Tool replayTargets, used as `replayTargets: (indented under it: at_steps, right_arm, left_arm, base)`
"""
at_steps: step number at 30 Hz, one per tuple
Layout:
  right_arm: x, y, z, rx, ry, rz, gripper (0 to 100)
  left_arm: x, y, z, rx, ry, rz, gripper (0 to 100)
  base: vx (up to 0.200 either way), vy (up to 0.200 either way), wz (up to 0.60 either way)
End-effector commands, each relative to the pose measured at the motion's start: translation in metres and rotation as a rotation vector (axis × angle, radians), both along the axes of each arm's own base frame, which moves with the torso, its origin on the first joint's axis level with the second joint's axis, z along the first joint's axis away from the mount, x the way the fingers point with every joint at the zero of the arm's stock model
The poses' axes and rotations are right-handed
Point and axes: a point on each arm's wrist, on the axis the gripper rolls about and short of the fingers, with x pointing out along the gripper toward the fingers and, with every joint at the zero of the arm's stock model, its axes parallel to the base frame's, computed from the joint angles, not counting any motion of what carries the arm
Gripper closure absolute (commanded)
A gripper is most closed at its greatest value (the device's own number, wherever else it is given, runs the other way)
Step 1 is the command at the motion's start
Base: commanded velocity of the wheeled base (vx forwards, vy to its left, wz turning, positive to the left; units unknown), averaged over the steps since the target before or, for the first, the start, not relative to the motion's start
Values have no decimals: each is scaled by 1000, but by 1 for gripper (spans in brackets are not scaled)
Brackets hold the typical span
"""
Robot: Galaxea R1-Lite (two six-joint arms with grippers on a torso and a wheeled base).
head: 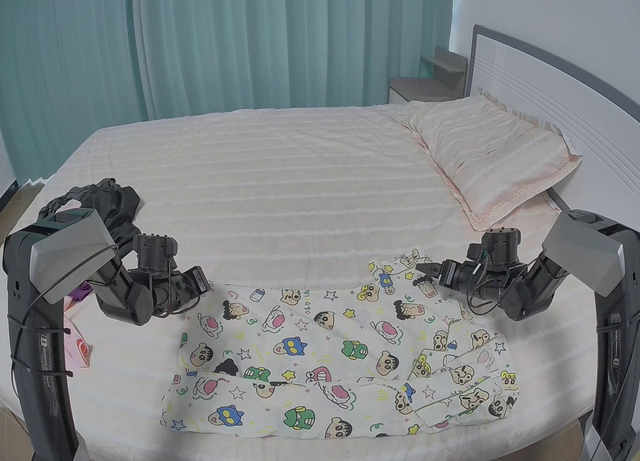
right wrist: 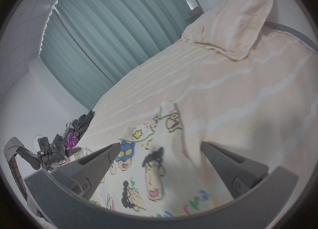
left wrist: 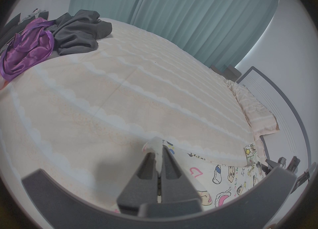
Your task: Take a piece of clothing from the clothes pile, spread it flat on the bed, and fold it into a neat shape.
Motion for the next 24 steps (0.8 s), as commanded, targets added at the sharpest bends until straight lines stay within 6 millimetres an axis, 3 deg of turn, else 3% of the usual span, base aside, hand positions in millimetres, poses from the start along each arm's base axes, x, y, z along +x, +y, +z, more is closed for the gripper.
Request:
replayTargets:
  at_steps: [1,6,13,14,24]
  right_arm:
    - [7,13,-11,3,6,22,0]
    - [16,29,-13,2,5,46,0]
    - [19,30,-10,-2,19,50,0]
    - [19,30,-10,-4,23,50,100]
    - [18,25,-10,15,15,41,100]
  left_arm:
    - [-2,-2,1,0,2,-5,100]
    - [-6,-7,-2,1,17,-18,100]
    - [-6,-7,-2,1,19,-18,100]
    - [-6,-7,-2,1,19,-18,100]
    - [-8,-7,11,0,-6,-16,100]
  base:
    - [0,0,0]
    - [0,0,0]
    - [0,0,0]
    - [0,0,0]
    - [0,0,0]
